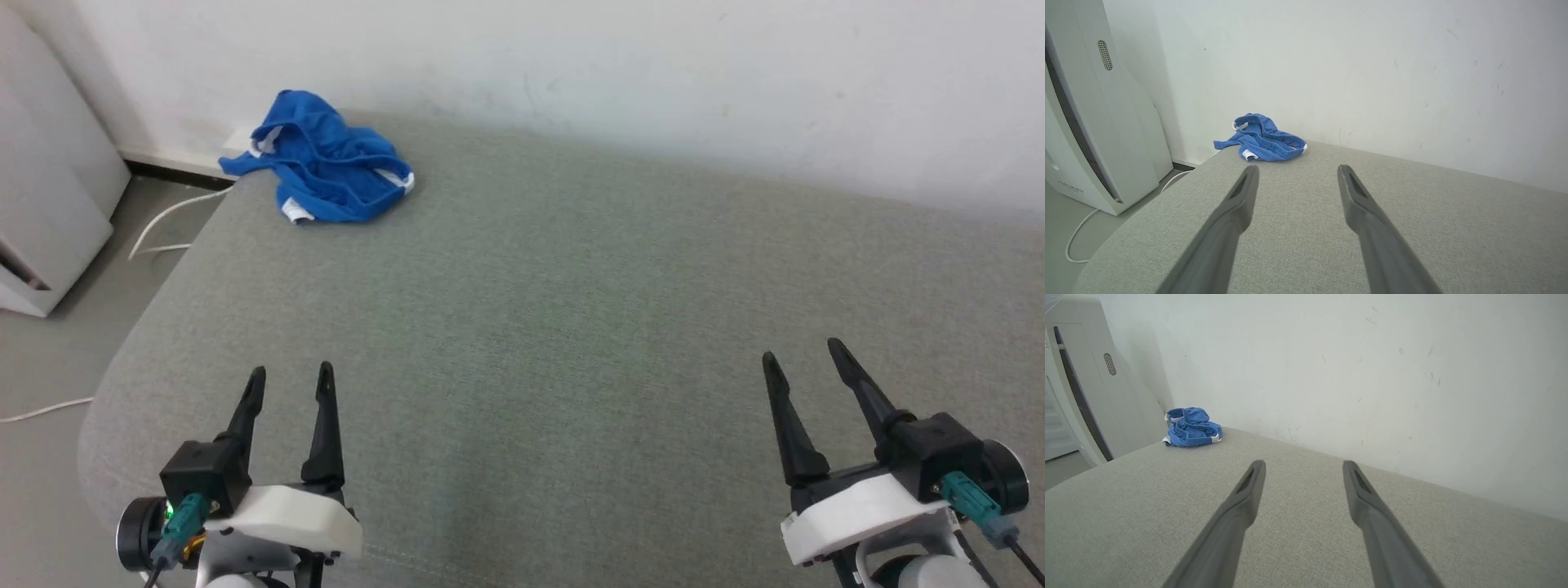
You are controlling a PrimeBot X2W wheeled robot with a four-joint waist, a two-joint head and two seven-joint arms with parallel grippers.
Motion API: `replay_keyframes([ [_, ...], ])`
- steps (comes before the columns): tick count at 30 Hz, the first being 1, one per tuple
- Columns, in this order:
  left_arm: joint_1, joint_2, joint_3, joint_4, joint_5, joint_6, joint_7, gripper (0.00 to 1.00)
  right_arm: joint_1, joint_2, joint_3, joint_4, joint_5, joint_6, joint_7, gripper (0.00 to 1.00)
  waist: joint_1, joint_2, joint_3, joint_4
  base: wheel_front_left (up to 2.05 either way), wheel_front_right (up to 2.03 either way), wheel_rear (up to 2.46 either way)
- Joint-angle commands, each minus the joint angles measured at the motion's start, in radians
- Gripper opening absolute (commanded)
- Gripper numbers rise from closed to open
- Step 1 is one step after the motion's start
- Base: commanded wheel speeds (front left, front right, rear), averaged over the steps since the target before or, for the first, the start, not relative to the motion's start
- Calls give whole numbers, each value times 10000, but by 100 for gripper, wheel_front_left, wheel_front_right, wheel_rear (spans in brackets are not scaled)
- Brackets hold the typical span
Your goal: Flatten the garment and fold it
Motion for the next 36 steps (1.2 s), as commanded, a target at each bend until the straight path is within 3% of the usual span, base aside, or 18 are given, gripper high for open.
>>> replay_keyframes([
  [1, 24, -6, 54, 14, -82, -11, -99, 100, -35, 13, 47, -56, 14, -11, -92, 100, 0, -1, -24, 168, 0, 0, 0],
  [14, -88, -6, 181, 16, -349, -118, -370, 100, 26, 16, 139, -146, 252, -13, -363, 100, 0, -1, 14, 755, 0, 0, 0],
  [22, -593, -7, 520, -56, -371, -142, -538, 100, -59, 18, 284, -177, 394, -14, -530, 100, 0, -1, 238, 683, 0, 0, 0],
  [31, -2782, 1, 1384, 41, -384, -401, -727, 100, -511, 20, 325, -302, 149, -16, -718, 100, 0, -1, 1411, 263, 0, 0, 0],
  [36, -4738, 393, 1846, 642, -525, -626, -831, 100, -994, 21, 360, -355, -93, -17, -802, 100, 0, -1, 2385, -30, 0, 0, 0],
])
